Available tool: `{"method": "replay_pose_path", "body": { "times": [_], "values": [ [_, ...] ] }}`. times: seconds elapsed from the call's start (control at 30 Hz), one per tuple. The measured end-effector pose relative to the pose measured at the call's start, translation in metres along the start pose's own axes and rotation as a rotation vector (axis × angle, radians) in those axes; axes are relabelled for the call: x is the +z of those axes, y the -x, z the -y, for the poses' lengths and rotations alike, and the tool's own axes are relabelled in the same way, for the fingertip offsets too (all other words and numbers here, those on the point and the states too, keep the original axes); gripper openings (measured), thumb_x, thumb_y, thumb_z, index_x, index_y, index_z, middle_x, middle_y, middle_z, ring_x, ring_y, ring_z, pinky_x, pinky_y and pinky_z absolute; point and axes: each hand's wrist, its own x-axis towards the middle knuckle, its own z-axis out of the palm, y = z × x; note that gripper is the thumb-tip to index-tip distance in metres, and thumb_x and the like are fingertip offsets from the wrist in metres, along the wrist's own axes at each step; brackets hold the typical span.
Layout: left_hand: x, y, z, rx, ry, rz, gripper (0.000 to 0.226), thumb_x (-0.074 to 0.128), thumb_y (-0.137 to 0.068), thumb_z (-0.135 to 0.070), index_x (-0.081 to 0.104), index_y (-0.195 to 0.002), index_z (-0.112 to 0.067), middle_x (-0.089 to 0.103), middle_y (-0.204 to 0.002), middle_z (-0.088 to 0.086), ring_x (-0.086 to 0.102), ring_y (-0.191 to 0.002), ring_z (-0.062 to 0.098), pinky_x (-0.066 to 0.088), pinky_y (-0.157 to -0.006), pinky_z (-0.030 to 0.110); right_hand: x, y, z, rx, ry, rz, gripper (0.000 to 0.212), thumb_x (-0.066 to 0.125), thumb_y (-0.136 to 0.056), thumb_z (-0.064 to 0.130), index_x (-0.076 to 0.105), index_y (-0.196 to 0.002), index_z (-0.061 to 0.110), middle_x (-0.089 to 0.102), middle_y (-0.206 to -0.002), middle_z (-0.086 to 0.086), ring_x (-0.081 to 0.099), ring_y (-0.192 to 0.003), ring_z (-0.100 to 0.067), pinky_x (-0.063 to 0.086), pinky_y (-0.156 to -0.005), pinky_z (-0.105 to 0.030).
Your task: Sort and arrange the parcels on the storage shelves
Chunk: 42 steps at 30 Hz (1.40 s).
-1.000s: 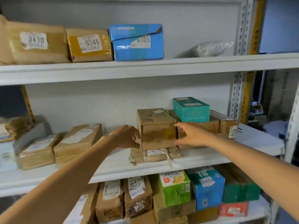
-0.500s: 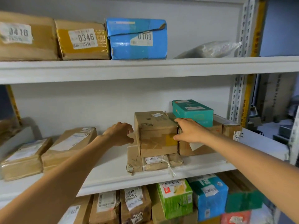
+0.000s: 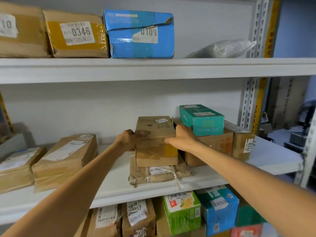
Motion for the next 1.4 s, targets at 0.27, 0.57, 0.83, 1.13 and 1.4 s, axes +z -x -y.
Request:
{"method": "replay_pose_path", "body": {
  "times": [0.27,0.57,0.83,1.13,1.4],
  "values": [
    [-0.021,0.035,0.008,-0.052,0.201,0.125,0.024,0.066,-0.087,-0.004,0.052,-0.106,-0.006,0.060,-0.105,0.014,0.060,-0.099,0.032,0.052,-0.087,0.043,0.015,0.004,0.015,0.109,-0.383,-0.013,0.049,0.063,-0.092,0.024,0.042,-0.133,0.006,0.052,-0.135,-0.007,0.050,-0.124,-0.023,0.042,-0.099,-0.034],
    [-0.029,0.044,0.021,0.006,0.455,0.146,0.092,0.069,-0.077,0.010,0.031,-0.147,-0.037,0.055,-0.128,0.012,0.053,-0.118,0.032,0.047,-0.093,0.051,0.005,0.017,0.009,0.057,-0.379,0.118,0.070,0.075,-0.081,0.011,0.032,-0.136,0.011,0.051,-0.135,-0.005,0.047,-0.126,-0.022,0.039,-0.104,-0.037],
    [-0.029,0.057,0.030,0.125,0.455,0.114,0.085,0.064,-0.081,0.010,0.034,-0.147,-0.035,0.065,-0.111,0.009,0.061,-0.105,0.025,0.051,-0.078,0.039,0.011,0.036,0.013,-0.032,-0.298,0.154,0.096,0.074,-0.083,0.017,0.007,-0.153,0.020,0.047,-0.144,-0.001,0.045,-0.130,-0.020,0.036,-0.110,-0.038],
    [-0.057,0.058,0.055,0.256,0.441,0.309,0.089,0.064,-0.082,0.009,0.030,-0.148,-0.040,0.059,-0.125,0.006,0.057,-0.113,0.029,0.055,-0.083,0.054,0.032,0.074,0.040,0.022,-0.216,0.109,0.120,0.073,-0.082,0.015,-0.026,-0.149,0.023,0.027,-0.156,0.000,0.027,-0.142,-0.019,0.023,-0.118,-0.042],
    [-0.069,0.059,0.082,0.344,0.509,0.392,0.098,0.073,-0.073,0.005,0.029,-0.149,-0.040,0.057,-0.132,0.003,0.059,-0.116,0.022,0.054,-0.089,0.052,0.050,0.111,0.062,0.042,-0.239,-0.040,0.124,0.075,-0.079,0.007,-0.026,-0.148,0.025,0.027,-0.156,0.004,0.025,-0.142,-0.015,0.021,-0.118,-0.040]
  ]
}}
